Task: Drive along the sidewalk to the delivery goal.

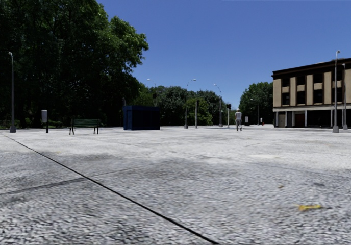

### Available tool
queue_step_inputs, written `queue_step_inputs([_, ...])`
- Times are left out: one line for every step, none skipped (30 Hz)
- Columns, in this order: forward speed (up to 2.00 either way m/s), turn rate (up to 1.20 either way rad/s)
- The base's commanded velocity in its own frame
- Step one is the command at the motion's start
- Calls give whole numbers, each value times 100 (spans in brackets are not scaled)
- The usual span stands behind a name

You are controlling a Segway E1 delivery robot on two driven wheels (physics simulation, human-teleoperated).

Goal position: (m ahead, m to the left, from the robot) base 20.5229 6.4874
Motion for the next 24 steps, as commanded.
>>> queue_step_inputs([200,0])
queue_step_inputs([200,0])
queue_step_inputs([200,0])
queue_step_inputs([200,0])
queue_step_inputs([200,0])
queue_step_inputs([200,0])
queue_step_inputs([200,0])
queue_step_inputs([200,0])
queue_step_inputs([200,0])
queue_step_inputs([200,0])
queue_step_inputs([200,0])
queue_step_inputs([200,0])
queue_step_inputs([200,0])
queue_step_inputs([200,0])
queue_step_inputs([200,0])
queue_step_inputs([200,0])
queue_step_inputs([200,0])
queue_step_inputs([200,0])
queue_step_inputs([200,0])
queue_step_inputs([200,0])
queue_step_inputs([200,0])
queue_step_inputs([200,0])
queue_step_inputs([200,0])
queue_step_inputs([200,0])
